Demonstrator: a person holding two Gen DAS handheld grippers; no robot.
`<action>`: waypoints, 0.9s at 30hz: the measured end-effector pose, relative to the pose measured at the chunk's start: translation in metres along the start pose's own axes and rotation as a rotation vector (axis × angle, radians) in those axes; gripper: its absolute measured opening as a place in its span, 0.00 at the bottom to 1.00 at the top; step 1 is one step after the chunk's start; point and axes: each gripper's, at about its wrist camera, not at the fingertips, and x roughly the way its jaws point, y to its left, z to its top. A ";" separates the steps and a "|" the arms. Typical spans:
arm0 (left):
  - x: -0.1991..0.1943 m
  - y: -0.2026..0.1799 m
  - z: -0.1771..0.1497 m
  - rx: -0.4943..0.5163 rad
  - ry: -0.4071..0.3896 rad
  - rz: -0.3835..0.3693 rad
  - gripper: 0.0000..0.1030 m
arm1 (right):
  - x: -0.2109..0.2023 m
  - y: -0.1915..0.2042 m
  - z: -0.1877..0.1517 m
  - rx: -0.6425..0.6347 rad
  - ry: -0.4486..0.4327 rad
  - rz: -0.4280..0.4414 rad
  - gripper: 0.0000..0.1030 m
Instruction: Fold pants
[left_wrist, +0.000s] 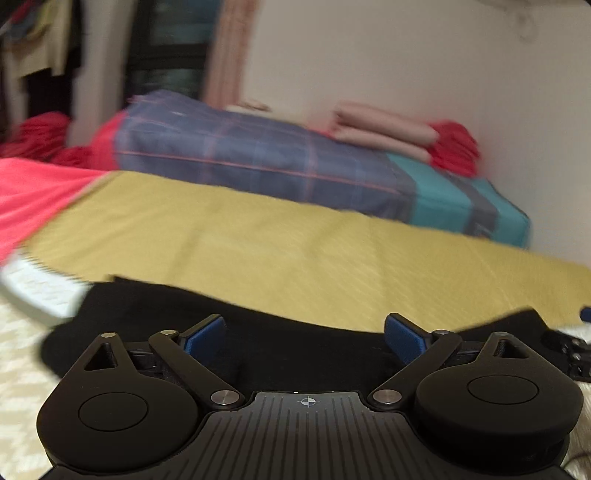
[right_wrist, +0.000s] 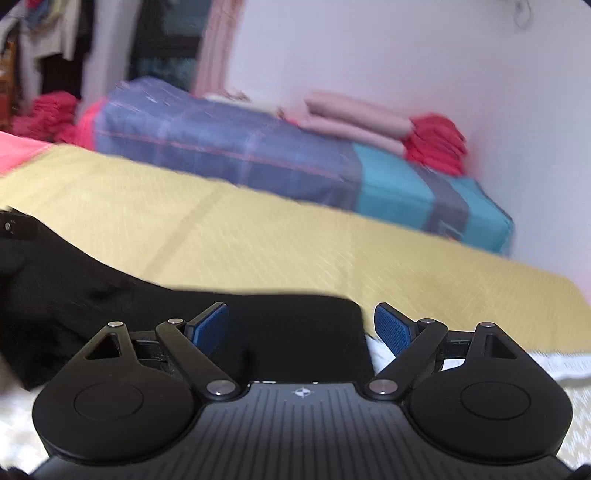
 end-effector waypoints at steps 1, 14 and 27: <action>-0.010 0.015 -0.001 -0.027 -0.006 0.058 1.00 | -0.002 0.012 0.004 -0.012 -0.016 0.039 0.87; -0.113 0.200 -0.074 -0.392 0.036 0.534 1.00 | -0.013 0.289 0.019 -0.520 -0.100 0.319 0.86; -0.116 0.162 -0.086 -0.324 0.035 0.455 1.00 | 0.052 0.368 0.051 -0.481 0.111 0.331 0.33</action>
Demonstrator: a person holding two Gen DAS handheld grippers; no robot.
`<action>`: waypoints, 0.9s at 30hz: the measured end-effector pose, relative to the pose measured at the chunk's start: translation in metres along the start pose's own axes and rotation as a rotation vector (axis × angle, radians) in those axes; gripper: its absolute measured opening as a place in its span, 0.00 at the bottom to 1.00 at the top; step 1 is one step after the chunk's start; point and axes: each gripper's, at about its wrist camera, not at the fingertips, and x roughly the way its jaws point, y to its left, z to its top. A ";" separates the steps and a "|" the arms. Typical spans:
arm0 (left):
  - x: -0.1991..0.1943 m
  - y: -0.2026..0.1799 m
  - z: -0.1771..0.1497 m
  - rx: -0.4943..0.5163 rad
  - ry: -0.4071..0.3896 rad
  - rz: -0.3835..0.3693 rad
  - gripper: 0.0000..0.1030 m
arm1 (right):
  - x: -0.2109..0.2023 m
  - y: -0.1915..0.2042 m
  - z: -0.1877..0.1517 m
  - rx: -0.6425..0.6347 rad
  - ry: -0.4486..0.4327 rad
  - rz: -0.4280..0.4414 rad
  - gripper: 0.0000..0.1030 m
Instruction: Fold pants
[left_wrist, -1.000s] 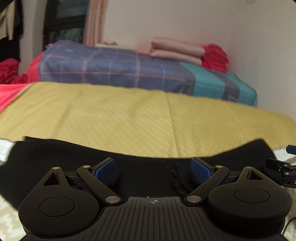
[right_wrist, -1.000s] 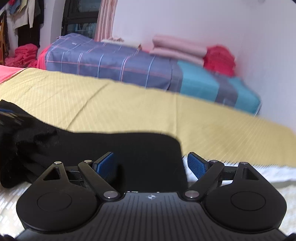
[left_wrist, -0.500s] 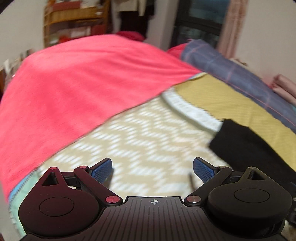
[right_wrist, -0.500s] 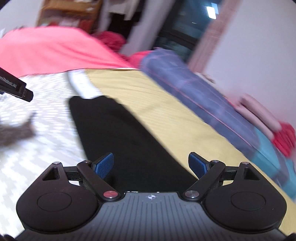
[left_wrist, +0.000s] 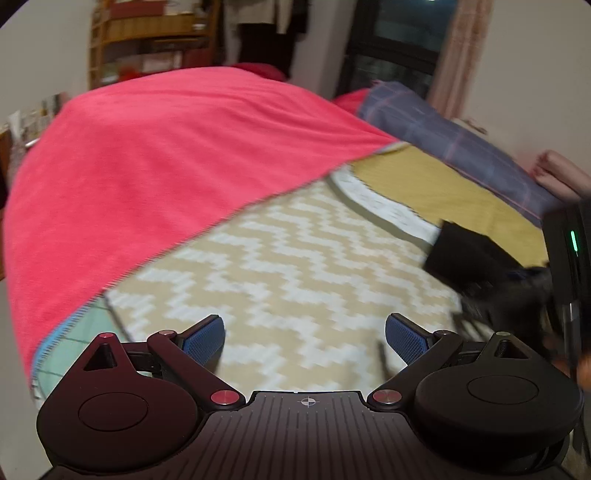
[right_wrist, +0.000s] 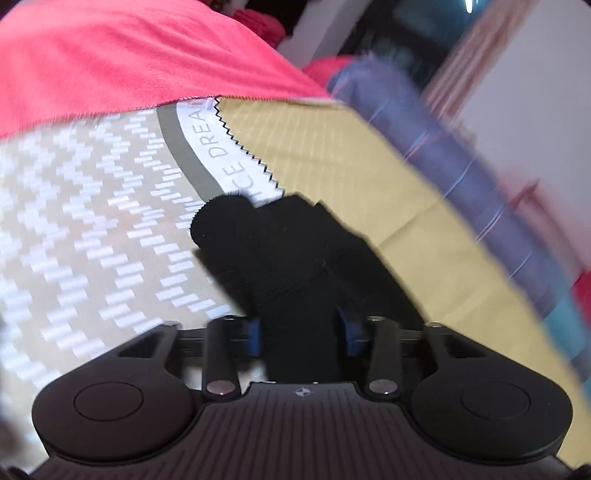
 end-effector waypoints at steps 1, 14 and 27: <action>0.001 -0.011 -0.002 0.025 0.009 -0.018 1.00 | -0.003 -0.008 0.004 0.029 0.003 0.018 0.21; -0.006 -0.171 -0.025 0.191 0.050 -0.360 1.00 | -0.100 -0.181 -0.012 0.515 -0.134 0.174 0.16; 0.034 -0.291 -0.064 0.361 0.121 -0.195 1.00 | -0.179 -0.281 -0.103 0.691 -0.298 0.105 0.15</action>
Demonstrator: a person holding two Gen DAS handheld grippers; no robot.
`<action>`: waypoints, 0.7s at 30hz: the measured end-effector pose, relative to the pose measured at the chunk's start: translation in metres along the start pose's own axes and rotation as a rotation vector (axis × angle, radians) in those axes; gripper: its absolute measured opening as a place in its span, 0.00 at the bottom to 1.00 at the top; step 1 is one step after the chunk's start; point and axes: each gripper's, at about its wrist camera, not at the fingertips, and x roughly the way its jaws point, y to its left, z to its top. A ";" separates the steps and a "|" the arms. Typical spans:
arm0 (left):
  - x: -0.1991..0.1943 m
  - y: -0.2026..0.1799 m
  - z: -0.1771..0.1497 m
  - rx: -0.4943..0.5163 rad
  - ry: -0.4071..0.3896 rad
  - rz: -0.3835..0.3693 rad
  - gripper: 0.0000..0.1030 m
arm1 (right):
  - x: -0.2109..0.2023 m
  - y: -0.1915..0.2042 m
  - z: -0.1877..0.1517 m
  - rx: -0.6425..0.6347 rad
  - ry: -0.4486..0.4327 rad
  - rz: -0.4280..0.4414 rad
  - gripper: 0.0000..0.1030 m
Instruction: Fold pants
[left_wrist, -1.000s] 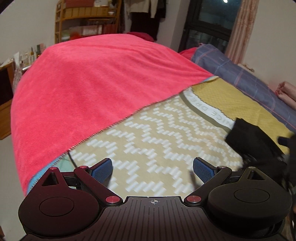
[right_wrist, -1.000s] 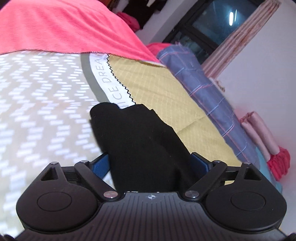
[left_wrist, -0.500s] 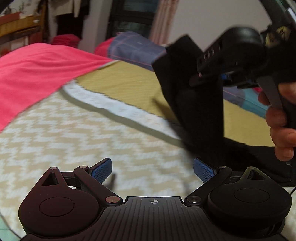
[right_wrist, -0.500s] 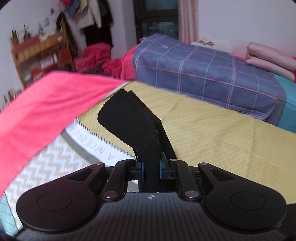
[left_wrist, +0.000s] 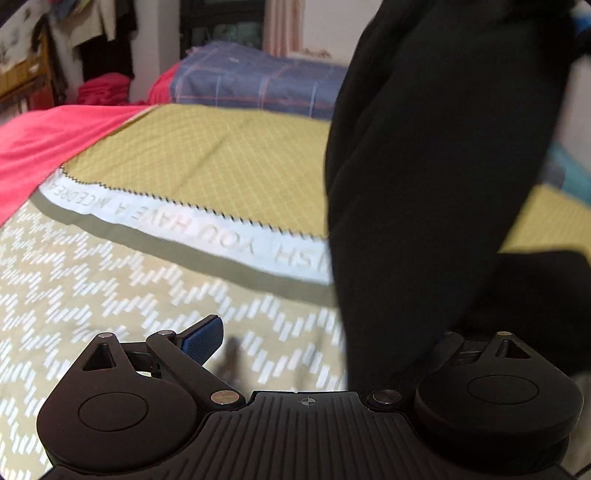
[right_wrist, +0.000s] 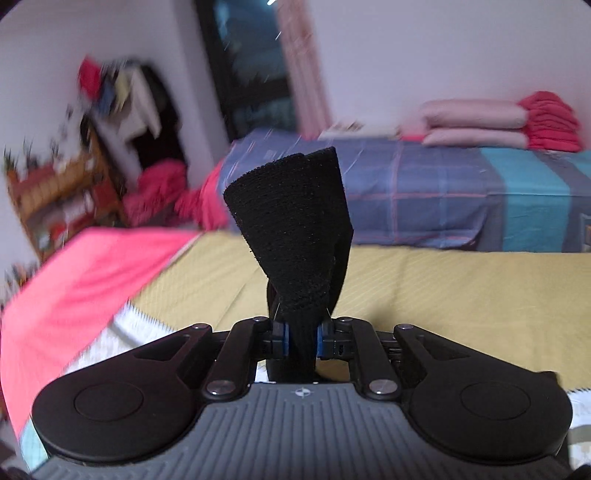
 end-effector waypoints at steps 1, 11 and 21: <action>0.000 -0.001 -0.004 0.006 -0.010 -0.011 1.00 | -0.011 -0.020 -0.001 0.039 -0.021 -0.003 0.15; -0.016 -0.017 -0.012 0.154 -0.087 -0.053 1.00 | -0.030 -0.191 -0.128 0.542 0.068 -0.103 0.20; -0.035 0.009 -0.017 0.213 -0.041 -0.152 1.00 | -0.049 -0.177 -0.099 0.416 -0.045 -0.398 0.71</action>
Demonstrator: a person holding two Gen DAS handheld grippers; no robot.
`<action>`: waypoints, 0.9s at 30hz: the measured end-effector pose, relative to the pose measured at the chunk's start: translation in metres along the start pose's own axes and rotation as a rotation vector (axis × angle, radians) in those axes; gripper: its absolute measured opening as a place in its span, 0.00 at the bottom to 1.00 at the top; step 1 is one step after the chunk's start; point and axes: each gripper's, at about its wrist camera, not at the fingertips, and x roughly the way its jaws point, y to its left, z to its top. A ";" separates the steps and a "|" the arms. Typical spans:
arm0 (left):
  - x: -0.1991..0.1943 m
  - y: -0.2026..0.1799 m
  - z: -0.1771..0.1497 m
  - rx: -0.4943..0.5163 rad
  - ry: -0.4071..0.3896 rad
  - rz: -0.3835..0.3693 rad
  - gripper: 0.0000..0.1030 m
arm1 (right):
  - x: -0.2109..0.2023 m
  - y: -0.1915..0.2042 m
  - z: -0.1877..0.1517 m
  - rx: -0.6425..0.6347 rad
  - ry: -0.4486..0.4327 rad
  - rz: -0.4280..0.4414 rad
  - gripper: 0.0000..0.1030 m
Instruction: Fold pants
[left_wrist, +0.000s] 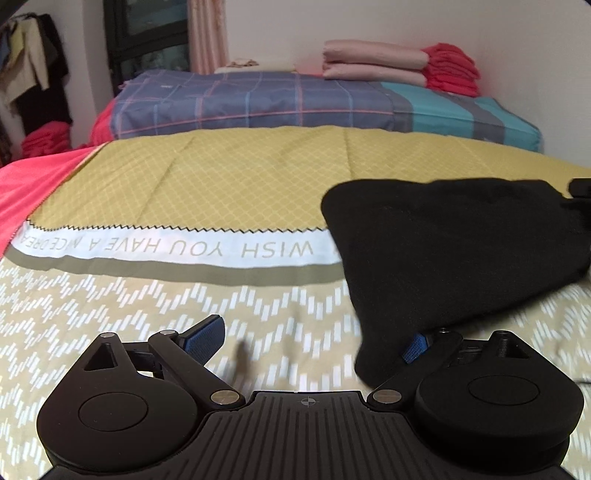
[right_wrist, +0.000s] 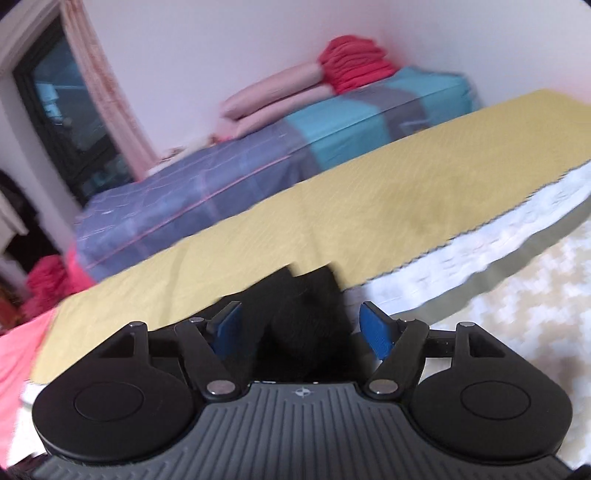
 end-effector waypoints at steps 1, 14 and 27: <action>-0.007 0.004 -0.003 0.008 -0.003 -0.024 1.00 | 0.003 -0.005 0.000 0.007 0.012 -0.036 0.71; -0.001 0.047 0.041 -0.149 0.008 -0.299 1.00 | 0.019 -0.037 0.022 0.133 0.172 0.115 0.89; 0.107 0.019 0.064 -0.250 0.241 -0.608 1.00 | 0.049 -0.032 0.002 0.126 0.270 0.226 0.77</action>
